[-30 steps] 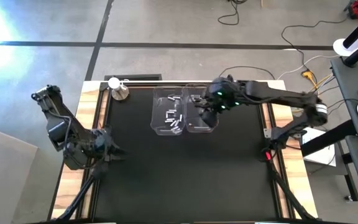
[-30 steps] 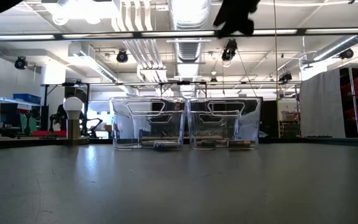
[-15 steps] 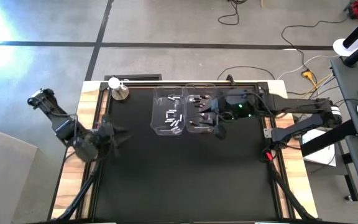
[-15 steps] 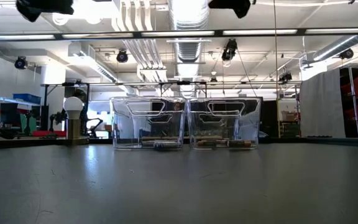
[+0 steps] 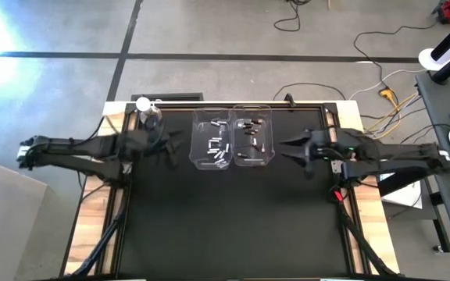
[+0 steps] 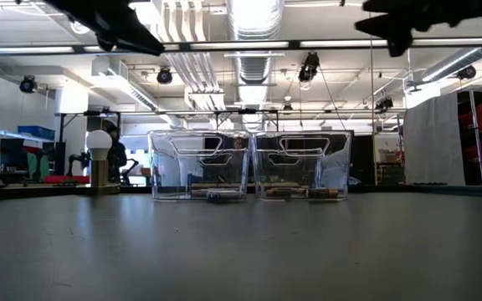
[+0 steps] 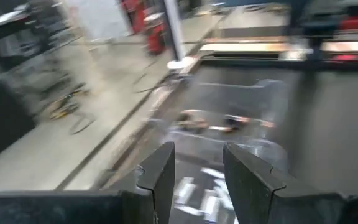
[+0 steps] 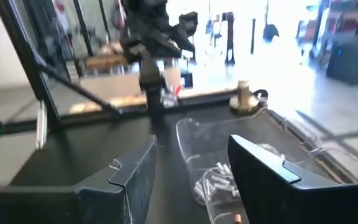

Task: Sort batteries
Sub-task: Return to Home Position

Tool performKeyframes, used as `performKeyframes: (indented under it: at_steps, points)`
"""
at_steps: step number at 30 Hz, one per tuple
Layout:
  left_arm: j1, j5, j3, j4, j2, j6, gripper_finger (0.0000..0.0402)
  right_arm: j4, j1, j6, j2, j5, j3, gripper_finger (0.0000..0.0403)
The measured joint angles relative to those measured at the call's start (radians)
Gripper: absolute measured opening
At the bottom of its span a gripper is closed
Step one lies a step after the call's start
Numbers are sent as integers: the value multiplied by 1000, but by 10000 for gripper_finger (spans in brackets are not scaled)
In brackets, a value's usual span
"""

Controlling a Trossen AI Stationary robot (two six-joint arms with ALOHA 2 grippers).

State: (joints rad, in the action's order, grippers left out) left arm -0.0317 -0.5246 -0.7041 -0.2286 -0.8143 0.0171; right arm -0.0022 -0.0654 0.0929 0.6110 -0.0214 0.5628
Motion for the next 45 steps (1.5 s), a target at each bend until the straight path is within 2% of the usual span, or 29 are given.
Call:
performKeyframes:
  at_steps: [4,8,12,18,22,31,34,37,40,45]
  points:
    - [154,7,-62,-8,-66,24,116,7,0,14,-215,-5,-146,192]
    - [248,9,-119,-43,-129,12,116,10,0,72,-357,-46,-274,192]
    - [273,10,-146,1,-161,13,116,24,2,93,-464,-31,-371,192]
    - [267,13,-90,280,-138,88,116,73,2,125,-600,31,-441,192]
    - [267,13,-3,471,-97,105,116,65,2,119,-606,79,-458,192]
    - [266,14,111,499,-2,21,116,68,2,130,-610,82,-464,192]
    - [262,67,161,570,29,52,116,68,2,131,-610,82,-484,192]
    - [261,148,233,673,73,79,116,107,2,139,-610,82,-528,192]
    - [262,153,331,760,118,50,116,132,5,151,-607,81,-550,192]
    - [262,158,476,939,191,21,116,44,25,170,-603,83,-550,192]
